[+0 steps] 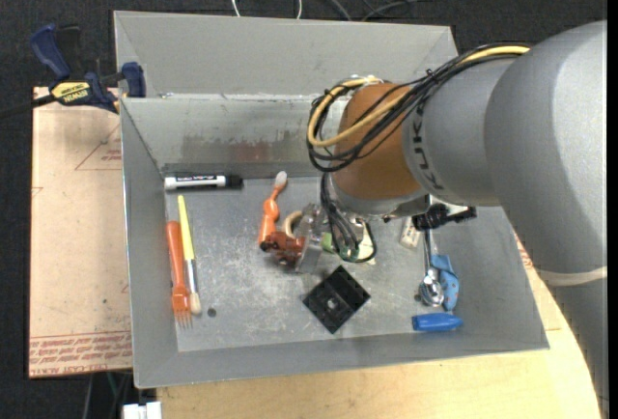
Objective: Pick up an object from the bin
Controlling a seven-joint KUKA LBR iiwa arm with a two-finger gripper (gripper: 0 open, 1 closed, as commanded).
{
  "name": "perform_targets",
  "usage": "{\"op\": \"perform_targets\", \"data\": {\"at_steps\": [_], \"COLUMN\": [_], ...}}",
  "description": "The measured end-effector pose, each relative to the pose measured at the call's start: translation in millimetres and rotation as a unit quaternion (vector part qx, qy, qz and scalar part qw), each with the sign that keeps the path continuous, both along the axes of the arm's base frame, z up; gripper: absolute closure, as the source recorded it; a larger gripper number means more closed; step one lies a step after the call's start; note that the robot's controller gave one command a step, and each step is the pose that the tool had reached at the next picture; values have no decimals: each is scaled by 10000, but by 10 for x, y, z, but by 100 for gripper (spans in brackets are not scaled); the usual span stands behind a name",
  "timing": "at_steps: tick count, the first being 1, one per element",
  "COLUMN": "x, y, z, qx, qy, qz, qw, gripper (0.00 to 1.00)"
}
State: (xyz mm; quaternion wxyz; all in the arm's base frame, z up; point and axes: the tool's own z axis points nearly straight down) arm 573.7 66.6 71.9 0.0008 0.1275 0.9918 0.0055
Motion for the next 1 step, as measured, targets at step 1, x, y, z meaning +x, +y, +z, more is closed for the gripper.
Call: {"op": "perform_targets", "data": {"at_steps": [1], "x": [-2], "y": [-3], "z": [103], "qx": [-2], "qy": [-4], "qz": [2], "qw": [10000], "gripper": [100]}}
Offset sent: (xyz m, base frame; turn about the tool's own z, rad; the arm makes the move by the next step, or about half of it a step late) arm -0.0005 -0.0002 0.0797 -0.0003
